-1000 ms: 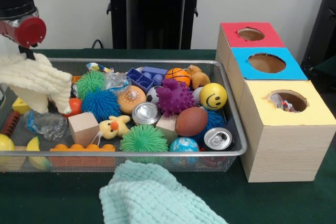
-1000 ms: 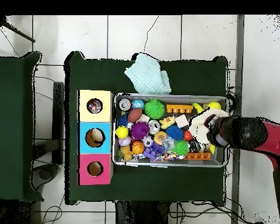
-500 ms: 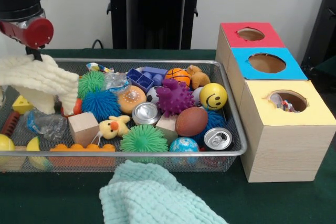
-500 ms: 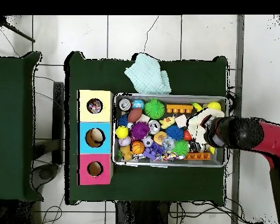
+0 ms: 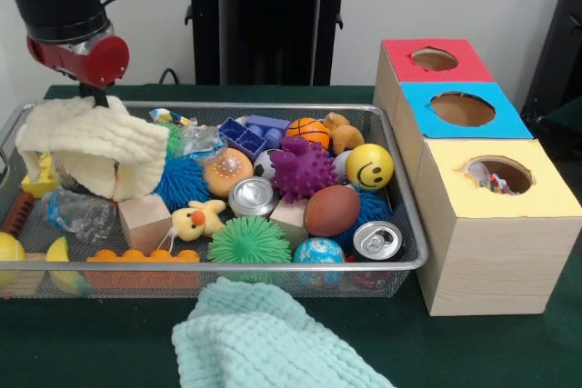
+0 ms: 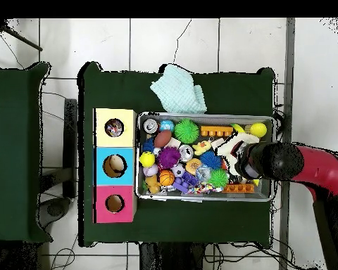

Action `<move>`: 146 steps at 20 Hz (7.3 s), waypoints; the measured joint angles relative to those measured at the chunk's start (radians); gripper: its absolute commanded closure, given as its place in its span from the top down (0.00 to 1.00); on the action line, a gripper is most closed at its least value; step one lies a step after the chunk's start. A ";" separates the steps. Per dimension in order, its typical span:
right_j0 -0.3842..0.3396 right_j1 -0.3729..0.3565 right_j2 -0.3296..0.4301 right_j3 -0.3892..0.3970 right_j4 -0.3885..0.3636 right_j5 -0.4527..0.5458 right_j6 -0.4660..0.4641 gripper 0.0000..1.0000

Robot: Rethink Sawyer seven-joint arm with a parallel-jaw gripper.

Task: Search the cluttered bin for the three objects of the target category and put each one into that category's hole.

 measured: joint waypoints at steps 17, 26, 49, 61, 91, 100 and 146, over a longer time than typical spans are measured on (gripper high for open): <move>0.016 0.005 0.000 0.015 -0.003 0.000 0.000 0.00; 0.013 0.038 0.005 -0.006 -0.007 0.000 0.000 0.00; -0.035 0.101 0.062 -0.168 -0.038 0.000 -0.107 0.00; -0.026 -0.057 0.062 -0.081 0.035 0.051 -0.124 0.00; 0.092 -0.390 0.007 0.052 0.222 0.205 -0.124 0.00; 0.103 -0.384 -0.020 0.052 0.223 0.205 -0.124 0.00; 0.055 -0.154 -0.030 0.022 0.155 0.117 -0.124 0.00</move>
